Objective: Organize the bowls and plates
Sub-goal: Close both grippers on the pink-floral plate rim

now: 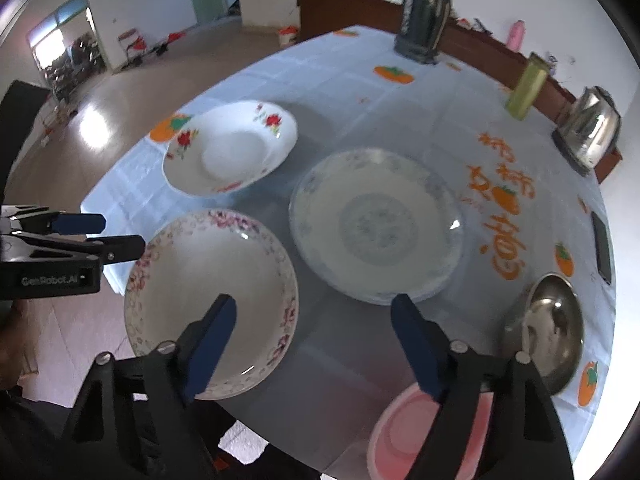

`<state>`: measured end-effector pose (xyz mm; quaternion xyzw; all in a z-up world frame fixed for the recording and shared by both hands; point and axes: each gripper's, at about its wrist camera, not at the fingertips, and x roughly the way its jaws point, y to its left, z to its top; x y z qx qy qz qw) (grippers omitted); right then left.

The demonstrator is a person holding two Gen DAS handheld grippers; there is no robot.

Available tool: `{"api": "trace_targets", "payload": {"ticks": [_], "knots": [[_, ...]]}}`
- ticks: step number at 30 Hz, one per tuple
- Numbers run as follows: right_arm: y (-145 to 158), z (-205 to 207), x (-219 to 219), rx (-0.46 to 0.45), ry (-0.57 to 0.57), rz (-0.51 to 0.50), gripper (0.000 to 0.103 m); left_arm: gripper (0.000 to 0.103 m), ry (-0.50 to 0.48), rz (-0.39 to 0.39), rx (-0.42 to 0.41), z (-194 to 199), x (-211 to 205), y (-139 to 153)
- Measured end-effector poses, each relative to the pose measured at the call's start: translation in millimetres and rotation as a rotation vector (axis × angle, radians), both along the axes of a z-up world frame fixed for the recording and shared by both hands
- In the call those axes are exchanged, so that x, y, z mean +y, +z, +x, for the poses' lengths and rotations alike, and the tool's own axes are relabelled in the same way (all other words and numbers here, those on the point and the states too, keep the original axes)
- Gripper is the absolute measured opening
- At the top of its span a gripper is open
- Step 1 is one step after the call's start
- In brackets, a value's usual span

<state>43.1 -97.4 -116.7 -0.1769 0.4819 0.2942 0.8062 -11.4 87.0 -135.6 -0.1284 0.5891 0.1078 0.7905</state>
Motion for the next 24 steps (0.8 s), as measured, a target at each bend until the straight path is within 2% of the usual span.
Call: {"api": "trace_targets", "payload": {"ticks": [3, 7, 10, 14, 18, 21, 24], "knots": [[-13, 2, 5, 0.026, 0.014, -0.032, 0.068, 0.069, -0.001, -0.016, 0.023, -2, 1, -9], [-25, 6, 6, 0.056, 0.014, -0.054, 0.064, 0.068, 0.001, -0.053, 0.058, -3, 3, -22], [-33, 8, 8, 0.080, 0.020, -0.064, 0.061, 0.056, -0.006, -0.074, 0.075, -2, 2, -29], [-42, 9, 12, 0.104, 0.035, -0.081, 0.054, 0.053, -0.002, -0.081, 0.098, -2, 1, -36], [-49, 8, 15, 0.120, 0.050, -0.086, 0.047, 0.041, 0.000, -0.083, 0.112, -1, 1, -41], [-55, 7, 18, 0.138, 0.061, -0.089, 0.035, 0.032, 0.003, -0.094, 0.128, -2, 2, -47], [-60, 7, 20, 0.155, 0.072, -0.093, 0.025, 0.028, 0.003, -0.091, 0.133, -1, 2, -50]]}}
